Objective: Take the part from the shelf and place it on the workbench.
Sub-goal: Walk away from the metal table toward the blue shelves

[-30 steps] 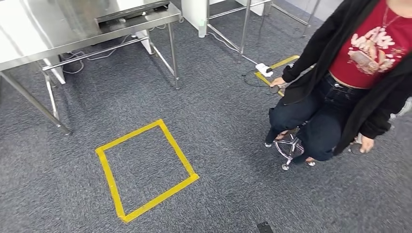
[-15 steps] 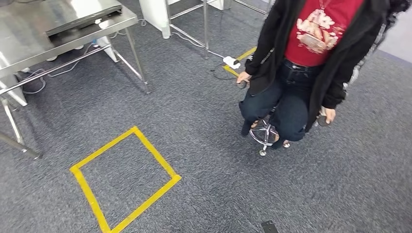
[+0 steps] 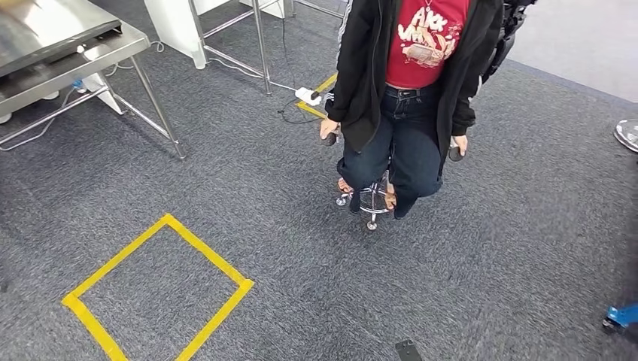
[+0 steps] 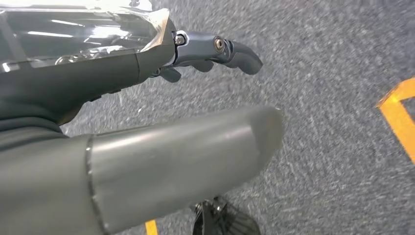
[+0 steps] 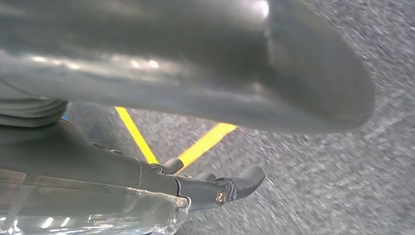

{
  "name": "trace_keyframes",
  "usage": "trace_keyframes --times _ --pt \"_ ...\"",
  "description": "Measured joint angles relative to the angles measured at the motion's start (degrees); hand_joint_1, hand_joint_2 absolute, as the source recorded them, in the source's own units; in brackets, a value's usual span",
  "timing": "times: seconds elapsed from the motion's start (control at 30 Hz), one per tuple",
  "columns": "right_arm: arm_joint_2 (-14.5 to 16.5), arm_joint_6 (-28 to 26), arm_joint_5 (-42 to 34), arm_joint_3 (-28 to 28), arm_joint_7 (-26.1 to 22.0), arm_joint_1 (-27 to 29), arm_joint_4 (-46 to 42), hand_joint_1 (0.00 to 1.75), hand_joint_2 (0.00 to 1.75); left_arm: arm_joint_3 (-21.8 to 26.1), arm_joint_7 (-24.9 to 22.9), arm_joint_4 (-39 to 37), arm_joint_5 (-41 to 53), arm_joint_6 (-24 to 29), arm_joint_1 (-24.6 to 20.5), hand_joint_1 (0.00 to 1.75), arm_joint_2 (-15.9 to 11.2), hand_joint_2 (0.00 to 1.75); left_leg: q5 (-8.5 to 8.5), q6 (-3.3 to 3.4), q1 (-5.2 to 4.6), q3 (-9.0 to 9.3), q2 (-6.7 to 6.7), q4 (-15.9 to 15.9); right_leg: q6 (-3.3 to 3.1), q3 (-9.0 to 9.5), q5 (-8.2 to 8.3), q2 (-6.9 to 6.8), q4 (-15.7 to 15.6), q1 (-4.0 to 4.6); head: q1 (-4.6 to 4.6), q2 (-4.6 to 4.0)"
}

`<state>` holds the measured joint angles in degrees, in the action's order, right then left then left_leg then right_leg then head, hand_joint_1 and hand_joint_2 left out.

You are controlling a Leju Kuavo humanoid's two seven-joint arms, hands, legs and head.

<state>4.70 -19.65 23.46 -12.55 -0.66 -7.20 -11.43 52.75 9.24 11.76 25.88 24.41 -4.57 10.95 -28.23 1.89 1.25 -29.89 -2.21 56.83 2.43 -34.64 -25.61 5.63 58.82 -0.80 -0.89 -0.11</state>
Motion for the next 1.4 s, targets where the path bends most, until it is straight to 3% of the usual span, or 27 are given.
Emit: trace_keyframes --times 0.07,0.13,0.17,0.2,0.27,0.3,0.37,0.43,0.47,0.53,0.6,0.63,0.67,0.7,0.73,0.8,0.83,0.9,0.97,1.03,1.1,1.17,1.2,1.23,1.3,1.37,1.4 --pt "0.28 0.02 1.07 0.50 0.50 -0.14 0.00 0.00 0.00 0.31 -0.10 -0.01 -0.40 0.21 0.12 0.00 0.02 0.00 0.41 0.42 -0.10 0.16 1.72 -0.62 -0.20 -2.85 -2.87 -3.40 5.49 -0.03 -0.27 0.00" --pt "0.67 -0.12 2.07 1.17 0.81 -0.21 0.01 0.00 0.00 0.75 -0.20 -0.02 -0.68 0.53 0.23 0.00 0.08 0.00 0.41 0.54 -0.27 0.02 3.58 -0.62 -0.05 -6.38 -5.99 -4.74 12.87 -0.24 -0.39 0.01" --pt "0.85 -0.20 2.50 1.49 0.95 -0.15 0.01 0.00 0.00 0.98 -0.26 -0.02 -0.84 0.72 0.24 0.00 0.13 0.00 0.39 0.51 -0.29 -0.01 4.44 -0.60 0.35 -7.05 -6.51 -4.93 14.63 -0.37 -0.39 0.01" --pt "1.00 -0.28 2.91 1.81 1.08 -0.09 0.01 0.00 0.00 1.17 -0.34 -0.02 -1.02 0.92 0.23 0.00 0.17 0.00 0.35 0.45 -0.27 -0.01 5.24 -0.59 0.90 -6.52 -6.14 -5.12 14.14 -0.52 -0.39 0.01" --pt "1.15 -0.40 3.58 2.42 1.34 -0.18 0.01 0.00 0.00 1.53 -0.54 -0.02 -1.47 1.31 0.22 0.00 0.28 0.00 0.16 0.11 -0.23 0.21 6.60 -0.54 2.05 -2.03 -3.62 -6.75 6.84 -0.84 -0.40 0.00" --pt "1.31 -0.42 3.87 2.70 1.44 -0.39 0.00 0.00 0.00 1.72 -0.66 -0.01 -1.70 1.55 0.23 0.00 0.31 0.00 -0.04 -0.22 -0.37 0.40 7.21 -0.48 2.21 0.37 -2.40 -8.37 2.83 -0.81 -0.46 0.00" --pt "1.57 -0.37 4.40 3.19 1.66 -0.93 -0.01 0.00 0.00 2.24 -0.81 -0.01 -2.15 2.00 0.23 0.00 0.35 0.00 -0.43 -0.99 -0.71 0.87 8.34 -0.39 1.46 2.96 -1.06 -10.46 -1.57 -0.47 -0.38 0.00" --pt "1.69 -0.20 4.96 3.69 1.99 -1.30 -0.01 0.00 0.00 2.68 -0.83 -0.02 -2.47 2.41 0.13 0.00 0.43 0.00 -0.66 -1.65 -0.73 1.33 9.48 -0.51 0.27 2.68 -0.86 -9.60 -1.76 -0.14 -0.20 0.00" --pt "1.75 -0.09 5.21 3.91 2.19 -1.36 -0.01 0.00 0.00 2.84 -0.81 -0.01 -2.58 2.57 0.07 0.00 0.48 0.00 -0.98 -2.02 -0.55 1.45 9.27 -0.34 -0.20 2.67 -0.77 -8.94 -1.85 -0.38 -0.13 0.00" --pt "1.92 0.08 5.63 4.24 2.48 -1.58 -0.01 0.00 0.00 3.15 -0.79 -0.01 -2.64 2.72 0.07 0.00 0.55 0.00 -3.33 -2.54 -0.19 0.46 6.61 2.50 -1.10 2.76 -0.48 -7.54 -2.03 -0.85 0.03 0.00" --pt "2.26 0.17 5.84 4.54 2.50 -1.94 -0.01 0.00 0.00 3.55 -0.81 -0.02 -2.65 2.53 0.25 0.00 0.60 0.00 -7.49 -2.61 -0.03 -2.80 3.26 9.77 -1.77 2.66 -0.22 -6.09 -2.05 -0.77 0.23 0.00" --pt "2.45 0.20 5.87 4.69 2.46 -2.06 0.00 0.00 0.00 3.74 -0.83 -0.02 -2.65 2.33 0.37 0.00 0.62 0.00 -9.03 -2.59 -0.01 -4.66 2.55 13.54 -2.00 2.60 -0.13 -5.32 -2.02 -0.61 0.25 0.00" --pt "2.57 0.20 5.86 4.81 2.43 -2.08 0.00 0.00 0.00 3.88 -0.84 -0.02 -2.65 2.16 0.46 0.00 0.64 0.00 -9.49 -2.55 -0.01 -6.00 2.22 15.93 -2.04 2.60 -0.11 -4.51 -2.00 -0.48 0.26 0.00" --pt "2.65 0.20 5.86 4.90 2.40 -2.07 0.00 0.00 0.00 3.97 -0.85 -0.02 -2.65 1.99 0.52 0.00 0.66 0.00 -8.64 -2.50 0.02 -6.40 2.07 16.12 -2.04 2.64 -0.11 -3.68 -1.94 -0.41 0.26 0.00" --pt "2.69 0.20 5.85 4.96 2.38 -2.06 0.00 0.00 0.00 4.02 -0.85 -0.02 -2.65 1.87 0.55 0.00 0.66 0.00 -6.73 -2.42 0.08 -5.79 1.92 14.13 -2.02 2.70 -0.12 -2.84 -1.87 -0.40 0.26 0.00" --pt "2.80 0.20 5.85 5.05 2.35 -2.15 -0.01 0.00 0.00 4.07 -0.85 -0.02 -2.64 1.80 0.55 0.00 0.66 0.00 -2.34 -2.27 0.40 -2.84 0.09 6.70 -1.92 2.68 -0.16 -1.23 -1.53 -0.30 0.27 0.00" --pt "2.89 0.20 5.85 5.07 2.34 -2.26 -0.01 0.00 0.00 4.09 -0.85 -0.02 -2.64 1.78 0.55 0.00 0.68 0.00 -1.16 -2.21 0.53 -1.68 -0.99 3.79 -1.76 2.50 -0.19 -0.53 -1.31 -0.18 0.27 0.00" --pt "3.02 0.20 5.85 5.09 2.32 -2.35 -0.02 0.00 0.00 4.10 -0.87 -0.02 -2.63 1.74 0.52 0.00 0.74 0.00 -0.84 -1.86 0.34 -0.92 -2.03 1.64 -1.09 1.87 -0.03 0.63 -1.16 -0.02 0.23 0.00" --pt "3.03 0.17 5.85 5.10 2.29 -2.20 -0.01 0.00 0.00 4.10 -0.88 -0.02 -2.59 1.64 0.44 0.00 0.80 0.00 -0.38 -0.94 0.04 -0.85 -0.77 1.18 -0.21 1.13 0.29 1.31 -1.28 -0.14 0.19 0.00" --pt "3.02 0.08 5.84 5.10 2.23 -2.11 -0.01 0.00 0.00 4.10 -0.89 0.00 -2.38 1.50 0.39 0.00 0.84 0.00 0.25 0.16 -0.01 -0.68 0.63 0.41 -0.03 -0.33 -0.81 -0.79 0.87 -0.02 0.01 0.00" --pt "3.04 0.00 5.75 5.10 2.13 -2.17 -0.01 0.00 0.00 4.10 -1.08 0.02 -2.12 1.47 0.43 0.00 0.85 0.00 0.48 0.72 -0.16 -0.73 2.20 0.06 -0.49 -3.64 -4.06 -3.83 7.66 0.10 -0.29 0.00" --pt "3.04 -0.09 5.63 5.09 2.09 -2.01 -0.01 0.00 0.00 4.10 -1.52 0.02 -2.07 1.48 0.49 0.00 0.84 0.00 0.48 0.79 -0.39 -0.87 3.90 0.07 -0.41 -6.89 -6.68 -4.74 14.74 0.01 -0.43 0.00" --pt "3.03 -0.18 5.53 5.09 2.09 -1.81 0.00 0.00 0.00 4.10 -1.79 0.02 -2.09 1.44 0.49 0.00 0.82 0.00 0.47 0.78 -0.45 -0.89 4.65 0.08 -0.09 -7.12 -6.83 -4.90 15.71 -0.04 -0.43 0.00" --pt "3.02 -0.31 5.43 5.08 2.10 -1.60 0.00 0.00 0.00 4.10 -2.05 0.02 -2.07 1.33 0.49 0.00 0.81 0.00 0.45 0.74 -0.48 -0.86 5.34 0.09 0.36 -6.01 -6.09 -5.17 14.09 -0.09 -0.43 0.00" --pt "2.98 -0.73 5.12 5.05 2.10 -1.38 -0.01 0.00 0.00 4.10 -2.53 0.02 -1.84 0.88 0.47 0.00 0.80 0.00 0.29 0.49 -0.58 -0.66 6.57 0.16 1.00 -1.12 -3.49 -7.41 5.65 -0.14 -0.45 0.00" --pt "2.96 -1.34 4.70 4.97 2.06 -1.37 -0.02 0.00 0.00 4.08 -2.97 0.02 -1.25 0.29 0.50 0.00 0.74 0.00 -0.07 -0.14 -0.88 -0.32 7.67 0.26 0.70 2.40 -1.64 -9.91 -0.76 0.15 -0.38 0.00" --pt "2.96 -1.65 4.45 4.85 2.03 -1.29 -0.03 0.00 0.00 4.03 -3.20 0.02 -0.82 0.01 0.48 0.00 0.70 0.00 -0.22 -0.47 -1.01 -0.13 8.22 0.27 0.29 2.81 -1.31 -10.37 -1.79 0.34 -0.32 0.00"
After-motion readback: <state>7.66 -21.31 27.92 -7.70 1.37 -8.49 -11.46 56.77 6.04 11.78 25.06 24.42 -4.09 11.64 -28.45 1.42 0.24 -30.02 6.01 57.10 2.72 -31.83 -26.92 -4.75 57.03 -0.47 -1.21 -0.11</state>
